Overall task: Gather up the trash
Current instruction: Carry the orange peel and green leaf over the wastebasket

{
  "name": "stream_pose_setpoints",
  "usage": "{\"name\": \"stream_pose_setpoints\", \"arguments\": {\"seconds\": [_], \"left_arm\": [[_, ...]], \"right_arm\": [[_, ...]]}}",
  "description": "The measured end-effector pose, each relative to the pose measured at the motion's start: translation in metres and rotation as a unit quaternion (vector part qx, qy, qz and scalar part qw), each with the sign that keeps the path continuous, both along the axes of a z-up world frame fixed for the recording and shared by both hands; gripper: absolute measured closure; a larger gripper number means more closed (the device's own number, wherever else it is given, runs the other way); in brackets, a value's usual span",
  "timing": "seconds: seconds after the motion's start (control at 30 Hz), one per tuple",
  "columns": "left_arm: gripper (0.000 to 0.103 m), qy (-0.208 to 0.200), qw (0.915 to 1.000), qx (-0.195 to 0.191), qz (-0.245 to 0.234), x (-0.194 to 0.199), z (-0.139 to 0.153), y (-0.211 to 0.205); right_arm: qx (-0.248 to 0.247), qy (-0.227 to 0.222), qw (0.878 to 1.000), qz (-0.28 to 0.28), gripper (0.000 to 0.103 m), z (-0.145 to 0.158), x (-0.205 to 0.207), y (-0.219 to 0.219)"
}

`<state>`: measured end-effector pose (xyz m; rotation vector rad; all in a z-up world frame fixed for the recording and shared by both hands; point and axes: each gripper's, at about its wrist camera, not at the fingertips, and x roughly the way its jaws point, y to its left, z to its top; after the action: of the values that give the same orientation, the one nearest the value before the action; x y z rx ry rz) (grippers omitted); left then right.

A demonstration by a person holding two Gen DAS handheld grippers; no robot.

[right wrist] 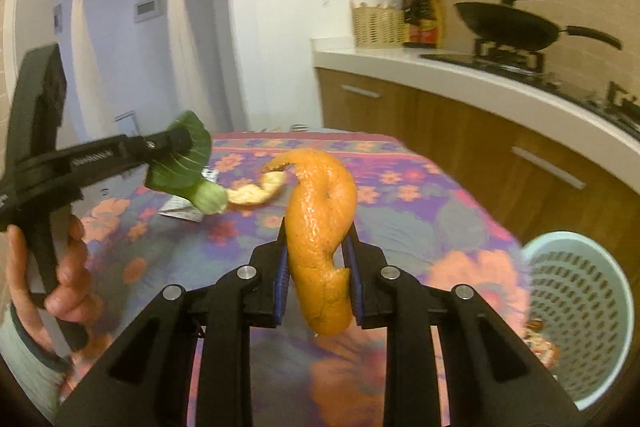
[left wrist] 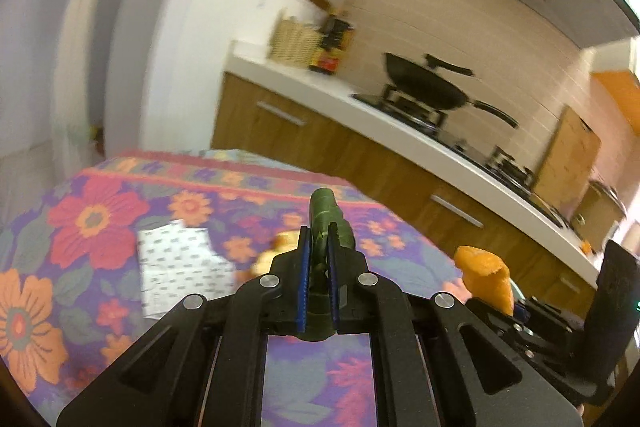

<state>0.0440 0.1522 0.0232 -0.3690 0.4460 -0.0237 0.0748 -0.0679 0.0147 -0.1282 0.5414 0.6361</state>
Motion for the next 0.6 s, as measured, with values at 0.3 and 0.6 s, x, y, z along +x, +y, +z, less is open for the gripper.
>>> {"name": "stream_pose_setpoints", "arguments": {"seconds": [0.3, 0.6], "left_arm": [[0.097, -0.008, 0.996, 0.011, -0.088, 0.021, 0.029, -0.086], [0.097, 0.004, 0.9852, 0.037, -0.168, 0.066, 0.037, -0.194]], "right_arm": [[0.018, 0.01, 0.996, -0.085, 0.082, -0.003, 0.019, -0.096], [0.056, 0.073, 0.98, -0.174, 0.082, -0.029, 0.052, -0.204]]}}
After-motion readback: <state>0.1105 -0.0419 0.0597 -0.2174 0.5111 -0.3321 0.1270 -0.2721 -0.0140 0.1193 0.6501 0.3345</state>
